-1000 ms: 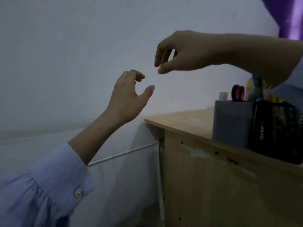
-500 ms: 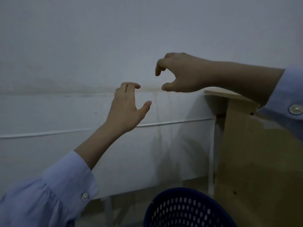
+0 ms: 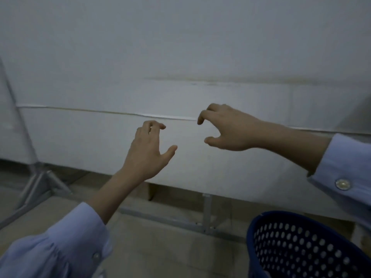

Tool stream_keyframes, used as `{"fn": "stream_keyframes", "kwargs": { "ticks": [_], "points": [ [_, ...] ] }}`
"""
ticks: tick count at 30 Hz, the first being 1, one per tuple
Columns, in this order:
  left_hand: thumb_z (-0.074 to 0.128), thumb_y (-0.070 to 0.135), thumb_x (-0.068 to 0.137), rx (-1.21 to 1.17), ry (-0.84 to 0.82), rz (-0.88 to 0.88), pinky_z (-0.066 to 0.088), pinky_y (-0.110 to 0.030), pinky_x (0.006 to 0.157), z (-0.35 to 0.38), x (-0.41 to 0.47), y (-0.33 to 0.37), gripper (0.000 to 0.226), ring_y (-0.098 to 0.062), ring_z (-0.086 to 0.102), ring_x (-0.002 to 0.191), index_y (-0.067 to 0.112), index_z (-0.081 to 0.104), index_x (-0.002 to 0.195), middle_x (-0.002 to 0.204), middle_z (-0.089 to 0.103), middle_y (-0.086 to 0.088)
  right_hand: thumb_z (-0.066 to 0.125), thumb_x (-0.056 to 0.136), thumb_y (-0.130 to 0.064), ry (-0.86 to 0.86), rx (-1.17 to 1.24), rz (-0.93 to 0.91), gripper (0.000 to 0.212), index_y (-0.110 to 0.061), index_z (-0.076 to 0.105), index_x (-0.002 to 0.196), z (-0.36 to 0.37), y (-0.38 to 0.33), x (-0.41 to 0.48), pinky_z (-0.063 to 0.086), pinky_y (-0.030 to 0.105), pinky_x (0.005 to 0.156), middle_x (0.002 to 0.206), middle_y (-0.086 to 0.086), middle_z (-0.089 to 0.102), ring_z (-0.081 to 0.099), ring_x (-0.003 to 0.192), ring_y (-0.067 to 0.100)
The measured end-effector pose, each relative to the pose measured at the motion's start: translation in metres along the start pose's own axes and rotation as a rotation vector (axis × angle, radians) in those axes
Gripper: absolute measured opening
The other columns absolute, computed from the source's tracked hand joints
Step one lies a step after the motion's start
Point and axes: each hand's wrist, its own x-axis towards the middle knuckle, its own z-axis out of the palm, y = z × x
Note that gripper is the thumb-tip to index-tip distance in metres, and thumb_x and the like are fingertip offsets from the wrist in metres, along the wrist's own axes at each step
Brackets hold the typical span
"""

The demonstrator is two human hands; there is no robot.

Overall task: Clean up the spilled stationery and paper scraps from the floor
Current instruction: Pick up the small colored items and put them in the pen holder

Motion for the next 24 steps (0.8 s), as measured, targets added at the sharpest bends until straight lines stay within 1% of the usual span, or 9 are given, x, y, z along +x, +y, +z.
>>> {"fn": "stream_keyframes", "kwargs": {
  "ticks": [3, 6, 7, 10, 13, 16, 19, 22, 24],
  "points": [
    [0.062, 0.039, 0.085, 0.027, -0.013, -0.124, 0.036, -0.032, 0.098, -0.012, -0.046, -0.029, 0.055, -0.022, 0.039, 0.122, 0.012, 0.044, 0.129, 0.133, 0.038, -0.006, 0.058, 0.089, -0.038, -0.017, 0.109, -0.089, 0.048, -0.022, 0.044, 0.132, 0.035, -0.039, 0.004, 0.041, 0.039, 0.099, 0.135, 0.003, 0.042, 0.039, 0.123, 0.023],
    [0.066, 0.037, 0.083, 0.021, -0.045, -0.246, 0.036, -0.032, 0.098, -0.014, -0.103, -0.055, 0.053, -0.026, 0.045, 0.118, 0.009, 0.048, 0.124, 0.127, 0.043, -0.009, 0.058, 0.089, -0.036, -0.065, 0.287, -0.162, 0.046, -0.023, 0.045, 0.13, 0.078, -0.083, 0.0, 0.038, 0.035, 0.1, 0.134, 0.003, 0.042, 0.038, 0.124, 0.022],
    [0.066, 0.037, 0.083, 0.026, -0.061, -0.269, 0.036, -0.031, 0.097, -0.012, -0.119, -0.062, 0.052, -0.027, 0.046, 0.116, 0.008, 0.049, 0.123, 0.125, 0.044, -0.01, 0.059, 0.088, -0.036, -0.073, 0.341, -0.179, 0.045, -0.023, 0.046, 0.129, 0.09, -0.095, -0.003, 0.038, 0.035, 0.101, 0.133, 0.003, 0.043, 0.039, 0.123, 0.021],
    [0.061, 0.04, 0.086, 0.039, -0.125, -0.464, 0.035, -0.032, 0.1, -0.011, -0.184, -0.083, 0.053, -0.025, 0.041, 0.121, 0.011, 0.044, 0.127, 0.128, 0.041, -0.009, 0.062, 0.085, -0.036, -0.131, 0.48, -0.264, 0.047, -0.02, 0.048, 0.127, 0.134, -0.146, -0.013, 0.041, 0.034, 0.098, 0.127, 0.003, 0.045, 0.045, 0.117, 0.022],
    [0.06, 0.037, 0.087, 0.027, -0.166, -0.581, 0.034, -0.028, 0.099, -0.005, -0.236, -0.099, 0.052, -0.023, 0.041, 0.12, 0.01, 0.043, 0.129, 0.128, 0.041, -0.008, 0.062, 0.087, -0.036, -0.183, 0.608, -0.283, 0.045, -0.021, 0.048, 0.127, 0.174, -0.186, -0.027, 0.04, 0.027, 0.095, 0.128, -0.001, 0.044, 0.045, 0.117, 0.016],
    [0.058, 0.036, 0.089, 0.001, -0.223, -0.713, 0.035, -0.026, 0.095, -0.002, -0.283, -0.113, 0.052, -0.021, 0.042, 0.119, 0.011, 0.042, 0.131, 0.128, 0.04, -0.006, 0.062, 0.088, -0.034, -0.284, 0.709, -0.296, 0.043, -0.022, 0.049, 0.127, 0.214, -0.222, -0.041, 0.04, 0.024, 0.095, 0.13, -0.003, 0.042, 0.046, 0.117, 0.013],
    [0.057, 0.037, 0.09, -0.004, -0.257, -0.839, 0.041, -0.031, 0.094, 0.002, -0.332, -0.127, 0.048, -0.023, 0.046, 0.113, 0.011, 0.045, 0.128, 0.125, 0.04, -0.006, 0.062, 0.089, -0.029, -0.405, 0.782, -0.309, 0.039, -0.021, 0.051, 0.125, 0.257, -0.256, -0.059, 0.044, 0.025, 0.089, 0.127, -0.001, 0.045, 0.051, 0.108, 0.015],
    [0.057, 0.036, 0.091, 0.025, -0.29, -0.939, 0.036, -0.025, 0.092, 0.004, -0.377, -0.138, 0.044, -0.022, 0.044, 0.115, 0.011, 0.046, 0.126, 0.124, 0.042, -0.006, 0.061, 0.09, -0.026, -0.535, 0.827, -0.297, 0.036, -0.019, 0.053, 0.124, 0.299, -0.283, -0.081, 0.041, 0.023, 0.084, 0.124, 0.002, 0.047, 0.05, 0.101, 0.014],
    [0.057, 0.034, 0.091, 0.038, -0.316, -1.02, 0.034, -0.024, 0.092, 0.004, -0.405, -0.145, 0.047, -0.021, 0.044, 0.118, 0.011, 0.044, 0.128, 0.128, 0.042, -0.007, 0.061, 0.09, -0.026, -0.629, 0.857, -0.263, 0.034, -0.017, 0.055, 0.123, 0.325, -0.298, -0.098, 0.04, 0.022, 0.08, 0.123, 0.002, 0.05, 0.049, 0.097, 0.013]
  ]
}}
